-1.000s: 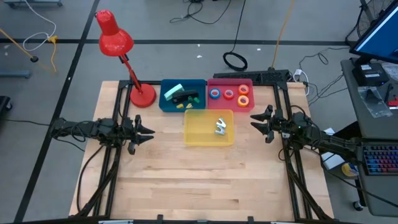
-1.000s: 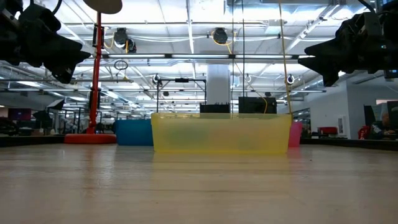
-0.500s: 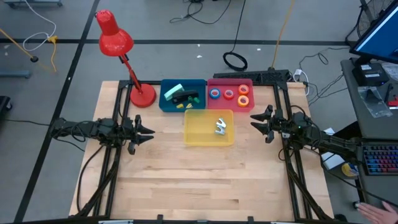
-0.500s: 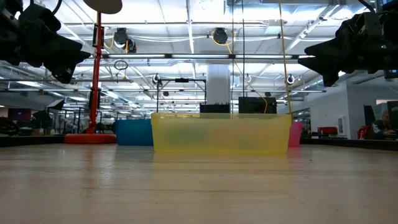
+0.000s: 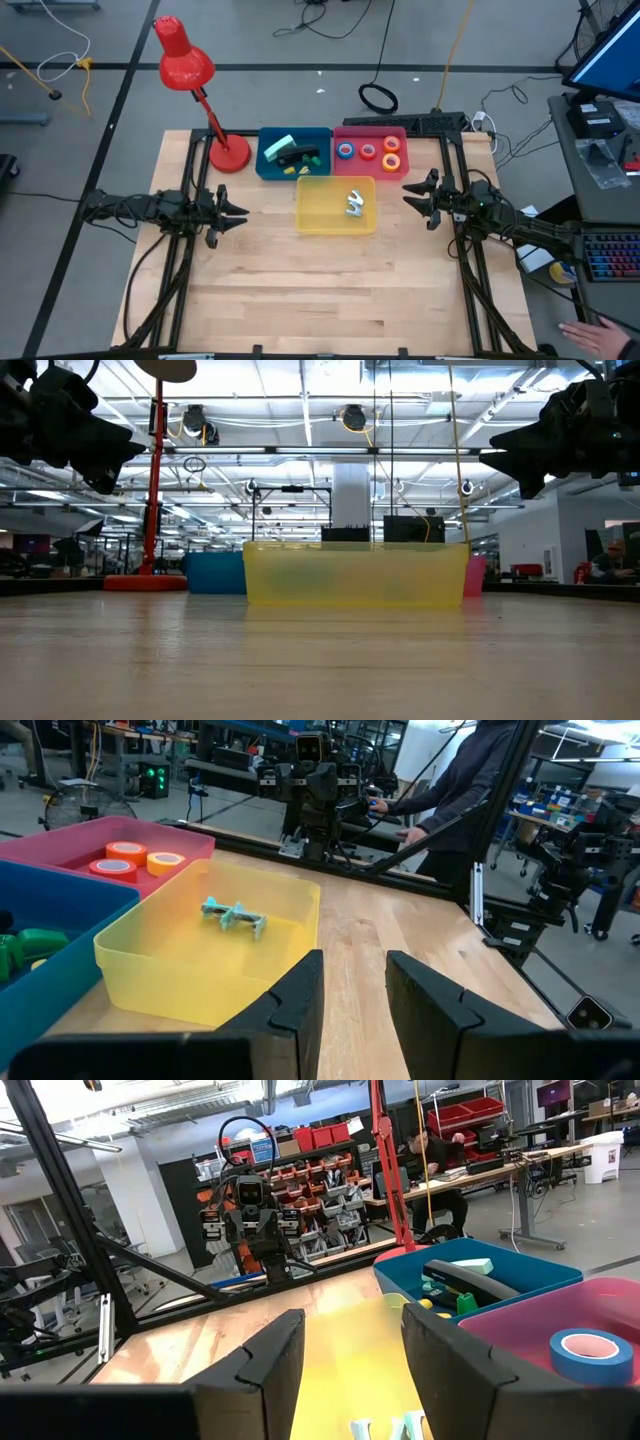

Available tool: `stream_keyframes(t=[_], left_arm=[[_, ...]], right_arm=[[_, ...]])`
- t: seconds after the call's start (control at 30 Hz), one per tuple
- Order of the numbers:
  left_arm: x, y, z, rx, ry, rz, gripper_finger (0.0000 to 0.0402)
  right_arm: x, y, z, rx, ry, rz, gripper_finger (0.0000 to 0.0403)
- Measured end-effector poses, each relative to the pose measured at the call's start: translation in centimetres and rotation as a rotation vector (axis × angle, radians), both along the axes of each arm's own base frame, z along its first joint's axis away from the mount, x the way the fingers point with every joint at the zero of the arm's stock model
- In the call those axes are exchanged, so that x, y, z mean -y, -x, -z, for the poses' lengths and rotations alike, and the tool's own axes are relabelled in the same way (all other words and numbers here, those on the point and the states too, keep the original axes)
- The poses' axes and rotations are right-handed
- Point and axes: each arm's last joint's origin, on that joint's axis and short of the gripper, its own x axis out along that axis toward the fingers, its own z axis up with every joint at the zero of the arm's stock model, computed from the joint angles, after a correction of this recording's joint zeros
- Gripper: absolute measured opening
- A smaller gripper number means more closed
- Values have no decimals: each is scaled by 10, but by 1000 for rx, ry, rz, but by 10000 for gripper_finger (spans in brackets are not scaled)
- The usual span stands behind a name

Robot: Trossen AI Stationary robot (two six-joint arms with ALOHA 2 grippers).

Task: Pick and place Stapler, Stapler remover, tape
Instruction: Return to Home Position

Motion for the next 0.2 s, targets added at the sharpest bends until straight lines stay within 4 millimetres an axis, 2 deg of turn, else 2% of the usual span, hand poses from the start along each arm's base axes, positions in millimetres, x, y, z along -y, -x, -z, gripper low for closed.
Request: stream_keyframes(t=[0.2], left_arm=[[0, 0, 0, 0, 0, 0, 111]], right_arm=[[0, 0, 0, 0, 0, 0, 162]])
